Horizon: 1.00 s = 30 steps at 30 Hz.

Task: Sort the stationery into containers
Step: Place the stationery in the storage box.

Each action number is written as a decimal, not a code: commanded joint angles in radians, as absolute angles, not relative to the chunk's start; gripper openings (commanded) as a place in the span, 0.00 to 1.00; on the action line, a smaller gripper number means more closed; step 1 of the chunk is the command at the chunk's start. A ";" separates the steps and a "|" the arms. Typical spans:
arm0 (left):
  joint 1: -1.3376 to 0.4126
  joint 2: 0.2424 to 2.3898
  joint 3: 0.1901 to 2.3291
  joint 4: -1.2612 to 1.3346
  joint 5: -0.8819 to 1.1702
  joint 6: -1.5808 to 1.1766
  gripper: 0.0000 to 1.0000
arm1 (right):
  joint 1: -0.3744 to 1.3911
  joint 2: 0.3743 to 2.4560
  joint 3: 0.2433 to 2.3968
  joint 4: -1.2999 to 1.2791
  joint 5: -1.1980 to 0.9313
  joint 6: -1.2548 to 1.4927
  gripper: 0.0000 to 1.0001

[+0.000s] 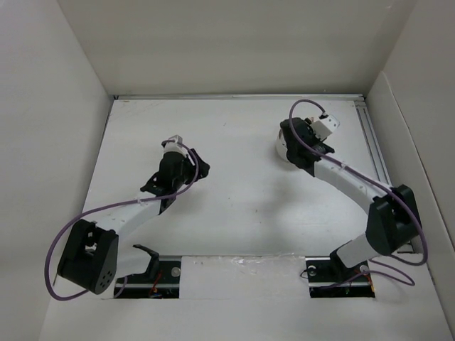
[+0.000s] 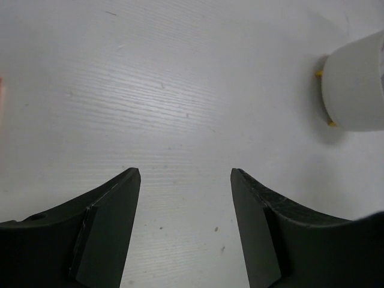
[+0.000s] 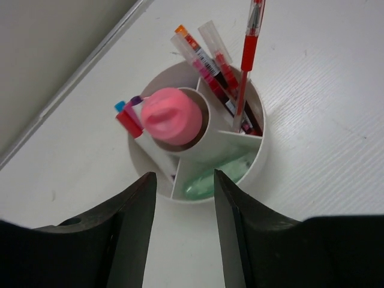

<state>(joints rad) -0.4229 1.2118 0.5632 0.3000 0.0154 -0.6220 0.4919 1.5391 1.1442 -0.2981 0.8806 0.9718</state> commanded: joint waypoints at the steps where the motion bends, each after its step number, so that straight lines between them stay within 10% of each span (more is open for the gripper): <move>1: -0.417 1.198 0.635 0.190 -0.159 -0.629 0.59 | 0.538 1.399 1.102 -0.261 0.820 0.960 0.48; 7: -0.417 1.262 0.706 0.000 -0.404 -0.696 0.69 | 0.603 1.250 0.991 -0.213 0.640 0.948 0.00; 11: -0.338 1.328 0.741 -0.035 -0.430 -0.709 0.72 | 0.692 1.190 0.956 -0.202 0.551 0.960 0.03; 16: -0.213 1.437 0.764 -0.037 -0.416 -0.684 0.69 | 0.802 1.158 0.901 -0.202 0.520 0.969 0.33; 30: -0.222 1.578 0.821 -0.064 -0.359 -0.620 0.61 | 0.865 1.118 0.868 -0.175 0.482 0.959 0.38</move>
<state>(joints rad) -0.2115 1.5505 0.7883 -0.0532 -0.3813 -0.6422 0.8520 1.1458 0.8680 -0.2226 0.4831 0.9646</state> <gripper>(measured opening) 0.623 0.374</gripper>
